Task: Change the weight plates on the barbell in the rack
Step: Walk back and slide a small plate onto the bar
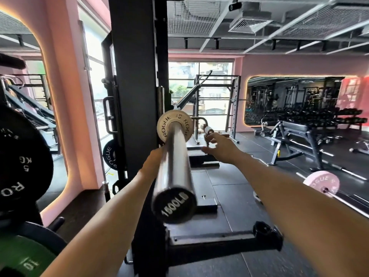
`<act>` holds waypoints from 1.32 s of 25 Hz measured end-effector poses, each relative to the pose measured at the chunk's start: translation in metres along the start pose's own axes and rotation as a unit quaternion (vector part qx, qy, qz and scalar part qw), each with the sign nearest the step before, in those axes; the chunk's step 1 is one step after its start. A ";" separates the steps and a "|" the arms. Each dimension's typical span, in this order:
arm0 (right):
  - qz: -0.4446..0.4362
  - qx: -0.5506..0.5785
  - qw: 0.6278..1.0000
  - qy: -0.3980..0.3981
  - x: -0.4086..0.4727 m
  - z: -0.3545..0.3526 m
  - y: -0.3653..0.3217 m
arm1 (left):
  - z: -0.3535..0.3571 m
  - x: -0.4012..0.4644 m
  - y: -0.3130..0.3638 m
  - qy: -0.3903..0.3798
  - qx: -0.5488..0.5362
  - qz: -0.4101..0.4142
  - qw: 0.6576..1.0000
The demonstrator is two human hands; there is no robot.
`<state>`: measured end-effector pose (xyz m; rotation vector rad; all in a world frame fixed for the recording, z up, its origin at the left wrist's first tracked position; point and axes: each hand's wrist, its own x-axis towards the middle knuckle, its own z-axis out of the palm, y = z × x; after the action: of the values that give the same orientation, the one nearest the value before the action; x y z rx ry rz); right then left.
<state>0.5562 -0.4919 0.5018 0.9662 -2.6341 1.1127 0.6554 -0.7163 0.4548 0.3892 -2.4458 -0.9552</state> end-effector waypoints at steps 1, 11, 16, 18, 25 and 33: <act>0.003 -0.008 1.000 -0.004 -0.018 -0.009 0.003 | 0.010 -0.012 0.005 -0.008 0.000 0.002 1.000; 0.097 -0.053 0.994 0.003 -0.165 -0.113 0.072 | 0.082 -0.107 0.153 -0.075 0.013 0.076 0.994; 0.128 -0.059 0.990 0.011 -0.171 -0.127 0.119 | 0.130 -0.099 0.170 -0.108 0.019 0.083 0.990; 0.145 -0.066 0.987 0.006 -0.162 -0.124 0.149 | 0.159 -0.085 0.168 -0.122 0.029 0.088 0.988; 0.216 -0.098 0.971 -0.021 -0.097 -0.089 0.287 | 0.300 0.000 0.137 -0.181 0.032 0.049 0.982; 0.314 -0.090 0.937 -0.123 -0.050 0.011 0.461 | 0.486 0.052 0.052 -0.339 0.118 0.012 0.933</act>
<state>0.3197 -0.2320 0.1996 0.2252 -3.2990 0.8502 0.3494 -0.4308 0.1965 0.1069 -3.2008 -0.8870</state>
